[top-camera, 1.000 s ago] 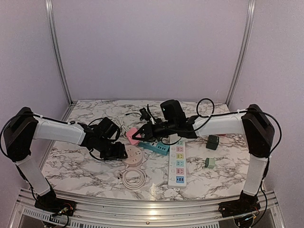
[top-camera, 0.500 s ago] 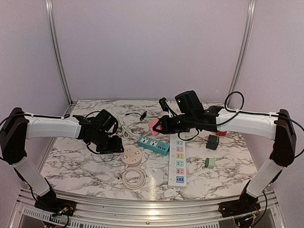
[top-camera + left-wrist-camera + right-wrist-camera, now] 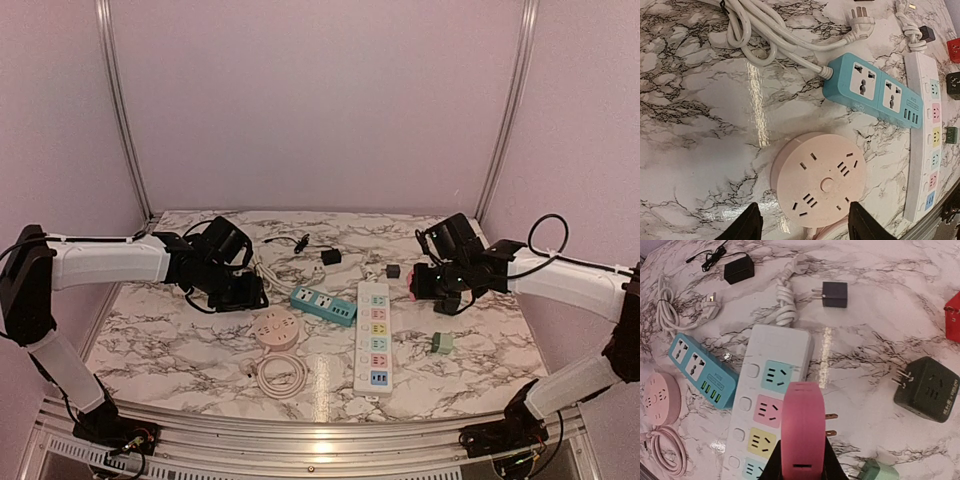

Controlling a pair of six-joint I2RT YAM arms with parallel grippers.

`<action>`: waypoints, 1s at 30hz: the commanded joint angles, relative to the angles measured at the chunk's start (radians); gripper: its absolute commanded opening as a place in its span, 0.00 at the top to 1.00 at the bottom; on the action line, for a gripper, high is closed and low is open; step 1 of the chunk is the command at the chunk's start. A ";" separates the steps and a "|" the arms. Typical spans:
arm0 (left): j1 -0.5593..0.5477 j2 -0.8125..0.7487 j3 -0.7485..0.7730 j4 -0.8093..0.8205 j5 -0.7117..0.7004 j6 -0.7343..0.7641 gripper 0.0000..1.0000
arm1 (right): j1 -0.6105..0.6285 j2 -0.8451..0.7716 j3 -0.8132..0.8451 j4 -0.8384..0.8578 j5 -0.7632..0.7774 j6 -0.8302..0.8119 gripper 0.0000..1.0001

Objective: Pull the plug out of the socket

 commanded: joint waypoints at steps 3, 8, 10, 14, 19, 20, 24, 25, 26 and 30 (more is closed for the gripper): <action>0.009 -0.004 0.016 -0.026 0.019 0.029 0.40 | -0.158 -0.137 -0.086 -0.089 0.130 0.030 1.00; 0.010 0.000 0.021 -0.022 0.029 0.032 0.40 | -0.310 -0.190 -0.134 -0.129 0.150 0.016 1.00; 0.012 0.002 0.022 -0.020 0.031 0.033 0.40 | -0.366 -0.197 -0.152 -0.133 0.152 0.004 1.00; 0.012 0.006 0.025 -0.016 0.036 0.033 0.40 | -0.458 -0.159 -0.166 -0.144 0.156 -0.008 1.00; 0.012 0.000 0.025 -0.017 0.034 0.029 0.40 | -0.481 -0.073 -0.157 -0.149 0.212 -0.014 1.00; 0.012 -0.003 0.025 -0.019 0.032 0.028 0.40 | -0.480 -0.052 -0.152 -0.153 0.225 -0.008 1.00; 0.012 -0.009 0.024 -0.023 0.029 0.027 0.40 | -0.482 0.023 -0.135 -0.158 0.262 0.014 1.00; 0.012 -0.009 0.024 -0.024 0.029 0.027 0.40 | -0.482 0.044 -0.130 -0.160 0.271 0.022 1.00; 0.012 -0.010 0.025 -0.024 0.029 0.027 0.40 | -0.482 0.062 -0.126 -0.163 0.281 0.032 1.00; 0.012 -0.017 0.023 -0.031 0.026 0.028 0.40 | -0.484 0.126 -0.106 -0.180 0.318 0.064 1.00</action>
